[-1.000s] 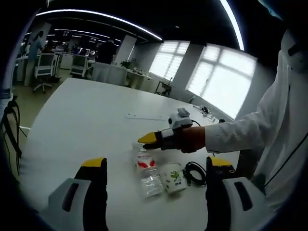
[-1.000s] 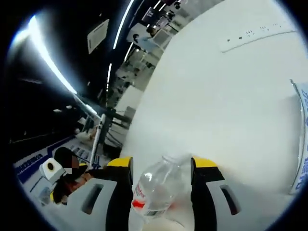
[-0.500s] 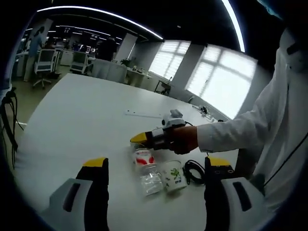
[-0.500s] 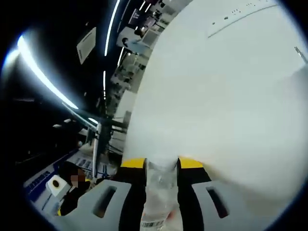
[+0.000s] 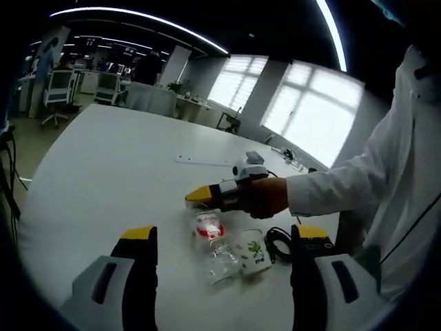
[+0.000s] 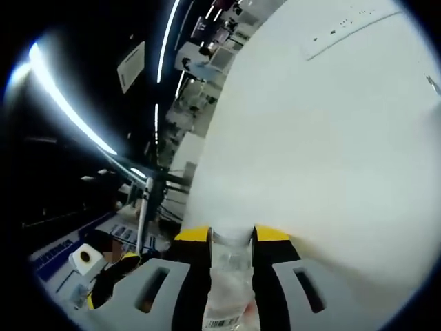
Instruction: Arrange the tabletop items into an orderly group along one side of the table until the central work area is clear of visible clutter.
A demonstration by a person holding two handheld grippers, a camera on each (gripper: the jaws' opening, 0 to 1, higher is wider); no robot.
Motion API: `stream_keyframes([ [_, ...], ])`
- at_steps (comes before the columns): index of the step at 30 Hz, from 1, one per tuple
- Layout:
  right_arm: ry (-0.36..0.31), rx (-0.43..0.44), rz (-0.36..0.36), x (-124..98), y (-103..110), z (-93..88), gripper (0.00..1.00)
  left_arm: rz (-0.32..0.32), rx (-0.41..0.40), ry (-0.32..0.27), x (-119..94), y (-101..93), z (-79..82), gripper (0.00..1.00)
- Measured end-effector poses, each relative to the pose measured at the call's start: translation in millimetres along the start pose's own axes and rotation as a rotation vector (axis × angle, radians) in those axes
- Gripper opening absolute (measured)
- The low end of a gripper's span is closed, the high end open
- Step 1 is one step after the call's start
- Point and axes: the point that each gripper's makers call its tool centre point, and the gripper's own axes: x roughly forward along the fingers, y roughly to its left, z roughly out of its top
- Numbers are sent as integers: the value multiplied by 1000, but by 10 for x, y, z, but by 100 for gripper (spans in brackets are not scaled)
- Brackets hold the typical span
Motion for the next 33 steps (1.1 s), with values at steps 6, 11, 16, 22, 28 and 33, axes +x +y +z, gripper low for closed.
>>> stream_keyframes([
  [6, 16, -132, 41, -18, 214, 24, 19, -31, 11, 10, 74, 19, 43, 81],
  [11, 34, -240, 72, -40, 418, 6, 19, -63, 17, 33, 192, 46, -15, 80],
  [16, 49, -340, 100, -59, 600, -34, 19, -95, -5, 69, 346, 111, -104, 78],
  [22, 67, -432, 123, -85, 746, -86, 19, -125, -11, 135, 612, 225, -280, 74],
  [28, 76, -511, 143, -102, 881, -157, 19, -180, -24, 173, 784, 200, -368, 66],
  [33, 72, -561, 159, -132, 967, -213, 19, -211, -23, 210, 826, 146, -450, 62],
])
